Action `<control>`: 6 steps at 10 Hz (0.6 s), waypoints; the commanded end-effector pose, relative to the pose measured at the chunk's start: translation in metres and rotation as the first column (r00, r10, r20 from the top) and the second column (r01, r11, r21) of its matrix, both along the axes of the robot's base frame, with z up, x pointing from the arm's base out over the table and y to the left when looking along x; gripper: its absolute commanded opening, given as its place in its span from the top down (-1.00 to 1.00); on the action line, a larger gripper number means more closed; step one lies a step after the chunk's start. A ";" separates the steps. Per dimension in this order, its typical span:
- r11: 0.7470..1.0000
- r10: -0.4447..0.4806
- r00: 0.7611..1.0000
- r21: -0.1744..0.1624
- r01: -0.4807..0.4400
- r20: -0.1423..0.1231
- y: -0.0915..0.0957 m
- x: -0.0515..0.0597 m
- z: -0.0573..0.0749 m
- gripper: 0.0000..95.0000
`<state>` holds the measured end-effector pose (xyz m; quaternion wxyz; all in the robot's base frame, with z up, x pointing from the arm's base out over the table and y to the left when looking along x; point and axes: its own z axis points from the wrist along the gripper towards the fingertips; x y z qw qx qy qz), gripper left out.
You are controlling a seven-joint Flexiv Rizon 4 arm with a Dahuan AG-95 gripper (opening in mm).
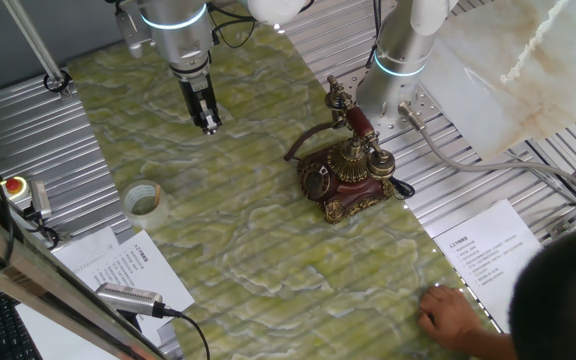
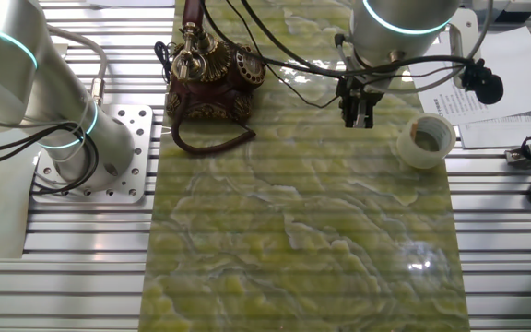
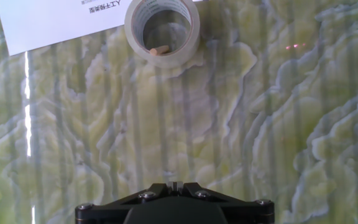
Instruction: Dial a number on an old rotary phone
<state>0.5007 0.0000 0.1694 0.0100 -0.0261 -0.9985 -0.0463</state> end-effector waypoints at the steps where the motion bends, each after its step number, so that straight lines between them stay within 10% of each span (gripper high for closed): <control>1: 1.000 0.000 1.000 -0.001 0.000 -0.002 0.000 -0.001 0.001 1.00; 6: 1.000 0.000 1.000 -0.005 0.000 -0.001 0.000 -0.001 0.001 1.00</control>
